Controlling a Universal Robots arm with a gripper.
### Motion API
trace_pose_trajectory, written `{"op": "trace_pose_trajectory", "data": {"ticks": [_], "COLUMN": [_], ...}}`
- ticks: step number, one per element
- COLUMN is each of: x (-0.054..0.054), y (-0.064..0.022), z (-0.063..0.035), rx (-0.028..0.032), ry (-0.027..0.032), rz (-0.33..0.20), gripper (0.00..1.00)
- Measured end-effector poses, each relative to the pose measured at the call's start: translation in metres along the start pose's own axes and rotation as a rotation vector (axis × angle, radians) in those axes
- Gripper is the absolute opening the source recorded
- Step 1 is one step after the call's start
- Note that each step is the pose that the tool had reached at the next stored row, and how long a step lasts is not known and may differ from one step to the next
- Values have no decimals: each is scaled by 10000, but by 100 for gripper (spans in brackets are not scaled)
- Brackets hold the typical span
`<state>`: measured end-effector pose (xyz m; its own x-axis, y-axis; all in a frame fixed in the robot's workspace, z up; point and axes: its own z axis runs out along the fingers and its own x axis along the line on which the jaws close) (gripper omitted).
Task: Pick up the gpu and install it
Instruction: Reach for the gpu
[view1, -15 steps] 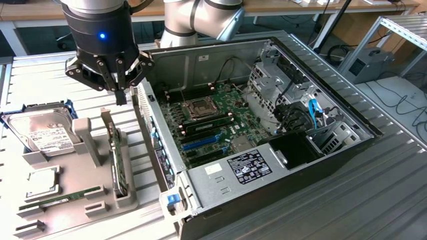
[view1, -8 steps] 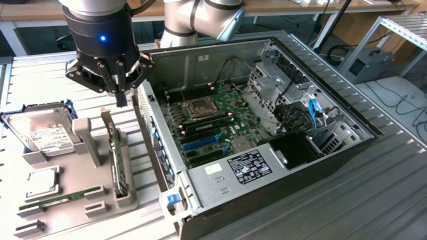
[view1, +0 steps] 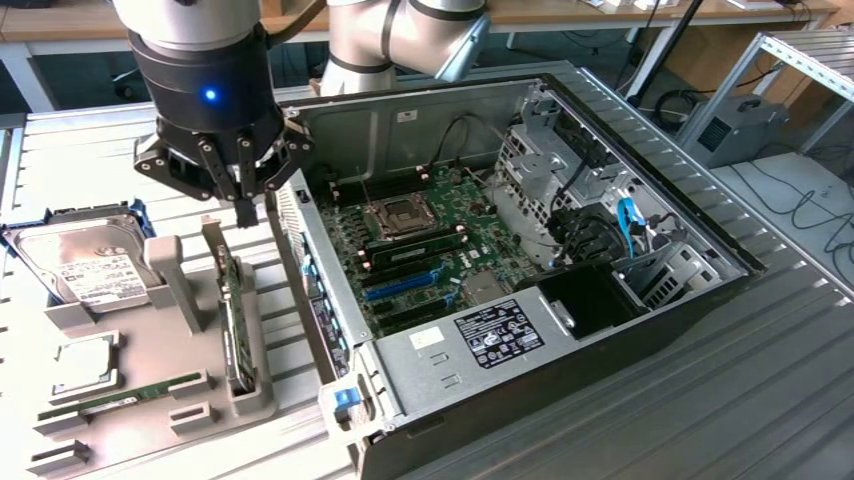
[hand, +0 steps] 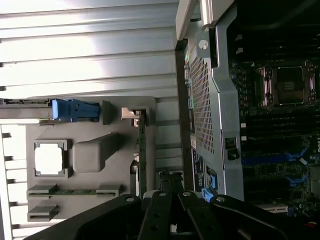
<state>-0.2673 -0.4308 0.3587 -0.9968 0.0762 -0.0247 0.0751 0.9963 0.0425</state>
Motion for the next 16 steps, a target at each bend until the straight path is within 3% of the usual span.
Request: {"op": "trace_pose_trajectory", "data": {"ticks": [16], "x": [-3], "y": [-52], "z": [5], "rx": [1], "ry": [1], "rz": [0], "gripper": [11]}}
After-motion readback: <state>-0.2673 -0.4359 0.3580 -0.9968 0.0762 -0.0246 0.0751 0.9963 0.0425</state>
